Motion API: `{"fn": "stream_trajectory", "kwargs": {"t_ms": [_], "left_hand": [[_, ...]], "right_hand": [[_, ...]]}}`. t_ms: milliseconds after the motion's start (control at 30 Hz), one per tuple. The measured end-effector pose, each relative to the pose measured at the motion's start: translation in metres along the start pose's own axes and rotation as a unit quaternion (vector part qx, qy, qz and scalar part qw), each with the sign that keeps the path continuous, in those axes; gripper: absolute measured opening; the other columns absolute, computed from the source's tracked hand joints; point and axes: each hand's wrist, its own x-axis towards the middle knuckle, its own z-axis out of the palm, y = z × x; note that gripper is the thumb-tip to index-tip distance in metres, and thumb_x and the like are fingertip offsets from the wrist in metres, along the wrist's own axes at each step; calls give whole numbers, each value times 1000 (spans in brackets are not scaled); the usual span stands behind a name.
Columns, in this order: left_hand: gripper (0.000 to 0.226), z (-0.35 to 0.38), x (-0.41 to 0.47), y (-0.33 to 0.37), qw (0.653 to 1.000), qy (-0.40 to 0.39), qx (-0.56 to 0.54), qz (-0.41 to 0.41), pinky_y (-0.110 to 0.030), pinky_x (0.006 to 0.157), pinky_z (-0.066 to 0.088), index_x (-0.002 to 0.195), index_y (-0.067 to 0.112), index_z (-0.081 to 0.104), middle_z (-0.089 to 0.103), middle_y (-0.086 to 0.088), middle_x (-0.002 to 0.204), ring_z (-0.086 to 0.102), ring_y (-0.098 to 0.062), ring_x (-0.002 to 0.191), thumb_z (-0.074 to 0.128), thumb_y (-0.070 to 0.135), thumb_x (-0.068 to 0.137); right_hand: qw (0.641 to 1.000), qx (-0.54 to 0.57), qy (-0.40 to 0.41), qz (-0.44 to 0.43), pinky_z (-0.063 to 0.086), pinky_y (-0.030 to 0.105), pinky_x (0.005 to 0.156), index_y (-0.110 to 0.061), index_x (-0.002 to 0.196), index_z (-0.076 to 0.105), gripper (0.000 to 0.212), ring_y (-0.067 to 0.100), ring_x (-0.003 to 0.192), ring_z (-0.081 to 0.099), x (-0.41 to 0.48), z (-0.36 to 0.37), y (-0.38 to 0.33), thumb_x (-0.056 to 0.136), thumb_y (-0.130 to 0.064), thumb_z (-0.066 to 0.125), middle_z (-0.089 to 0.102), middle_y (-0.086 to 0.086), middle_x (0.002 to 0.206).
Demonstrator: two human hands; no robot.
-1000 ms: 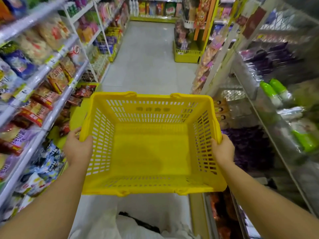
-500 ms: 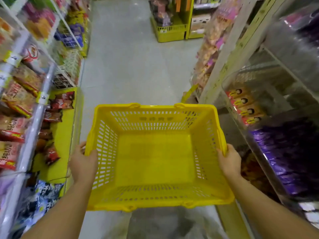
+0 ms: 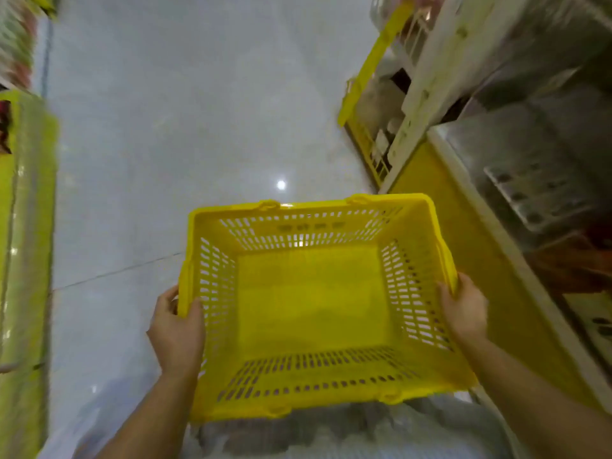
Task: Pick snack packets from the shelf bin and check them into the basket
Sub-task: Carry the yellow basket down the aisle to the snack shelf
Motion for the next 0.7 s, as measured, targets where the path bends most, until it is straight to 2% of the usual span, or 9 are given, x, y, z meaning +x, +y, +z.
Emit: {"fn": "stream_trajectory", "kwargs": {"t_ms": [267,433,533,633,700], "left_hand": [[30,97,-15,-66,1000,-4,-3,1,-41,89,45,119,10,62,68,-20,110,62,-34,104,62,12,88],[31,118,-24,-64,999,-14,11,42,-40,89,44,121,10,62,67,-21,114,60,-35,108,61,15,90],[33,122,-30,-64,998,-12,23,49,-42,89,44,123,9,61,66,-24,114,60,-39,108,58,14,91],[34,123,-37,-64,998,-14,23,52,-43,89,45,125,9,59,65,-26,115,59,-42,108,55,15,92],[36,124,-42,-65,998,-21,20,55,-44,89,44,128,10,57,63,-26,118,57,-43,110,53,14,92]], "right_hand": [[1000,11,-10,-26,44,46,78,10,108,60,26,48,97,60,48,58,84,89,-8,63,63,35,103],[998,2,-14,-60,44,48,86,7,117,57,33,48,102,59,64,55,110,88,-8,63,63,34,107],[997,-20,-6,-75,43,46,89,5,130,49,46,48,108,57,62,54,114,87,-4,63,60,34,117],[995,-48,-9,-85,40,43,98,0,146,31,65,44,122,50,52,53,119,88,-6,61,49,29,136],[994,-69,-4,-83,40,44,98,-6,149,24,69,42,124,47,39,52,124,89,-8,59,43,25,141]]}}
